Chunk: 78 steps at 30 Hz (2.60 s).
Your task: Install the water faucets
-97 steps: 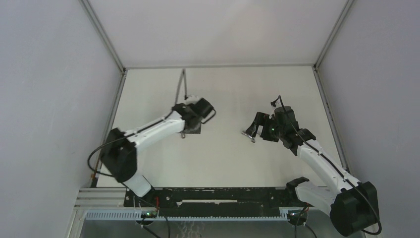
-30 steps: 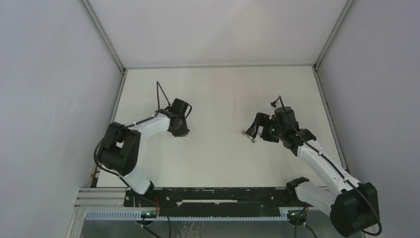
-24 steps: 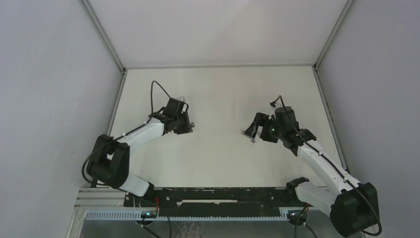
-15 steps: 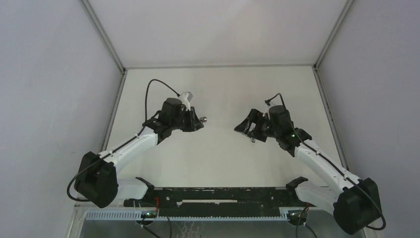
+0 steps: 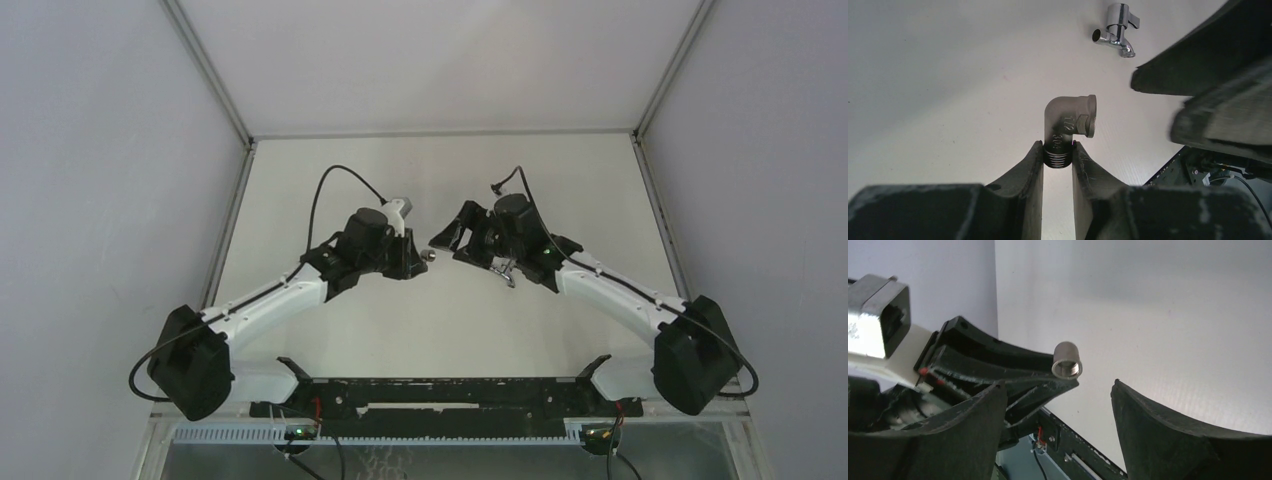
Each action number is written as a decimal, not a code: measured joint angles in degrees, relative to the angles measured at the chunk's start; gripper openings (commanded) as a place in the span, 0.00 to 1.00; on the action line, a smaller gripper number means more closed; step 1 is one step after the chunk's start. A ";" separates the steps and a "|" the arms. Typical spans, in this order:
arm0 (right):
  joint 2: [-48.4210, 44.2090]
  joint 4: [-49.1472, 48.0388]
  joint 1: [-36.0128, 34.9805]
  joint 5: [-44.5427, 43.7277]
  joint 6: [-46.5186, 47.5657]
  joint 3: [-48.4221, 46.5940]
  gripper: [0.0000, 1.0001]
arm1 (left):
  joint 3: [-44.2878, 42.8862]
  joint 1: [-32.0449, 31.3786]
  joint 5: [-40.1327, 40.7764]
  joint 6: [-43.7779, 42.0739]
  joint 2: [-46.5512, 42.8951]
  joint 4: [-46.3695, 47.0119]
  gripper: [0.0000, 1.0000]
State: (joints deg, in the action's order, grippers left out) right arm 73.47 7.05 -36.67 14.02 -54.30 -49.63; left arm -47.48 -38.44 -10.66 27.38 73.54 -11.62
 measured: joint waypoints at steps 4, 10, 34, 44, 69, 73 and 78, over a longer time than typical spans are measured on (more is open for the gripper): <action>5.40 -0.55 -0.26 1.33 -0.33 -2.73 0.76 | 0.00 -0.07 -0.04 0.00 -1.03 -0.02 0.00; 10.47 -2.97 -0.98 5.99 -0.66 -3.58 0.67 | 0.00 -0.07 -0.50 0.00 -1.70 0.42 0.00; 8.24 -19.06 2.23 15.89 -0.07 6.25 0.00 | 0.00 2.34 -7.74 -0.24 -8.94 -3.91 1.00; 4.94 -37.66 4.66 25.57 -3.17 12.57 0.00 | 1.86 6.75 -22.91 4.20 -10.36 1.38 0.94; 5.92 -56.46 4.83 32.85 -14.64 12.90 0.00 | 9.22 9.70 -37.59 20.94 -9.42 29.11 0.08; 5.95 -56.02 4.83 32.37 -14.80 12.96 0.06 | 9.25 9.70 -37.73 20.72 -9.40 29.46 0.00; 4.98 -49.92 5.31 31.01 -12.92 12.98 0.67 | 8.57 9.55 -35.85 17.57 -9.40 23.87 0.00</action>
State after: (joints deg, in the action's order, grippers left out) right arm 78.46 -42.87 -31.35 45.04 -67.22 -36.64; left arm -38.92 -28.88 -46.50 44.95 64.14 12.25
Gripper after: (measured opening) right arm 0.483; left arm 0.171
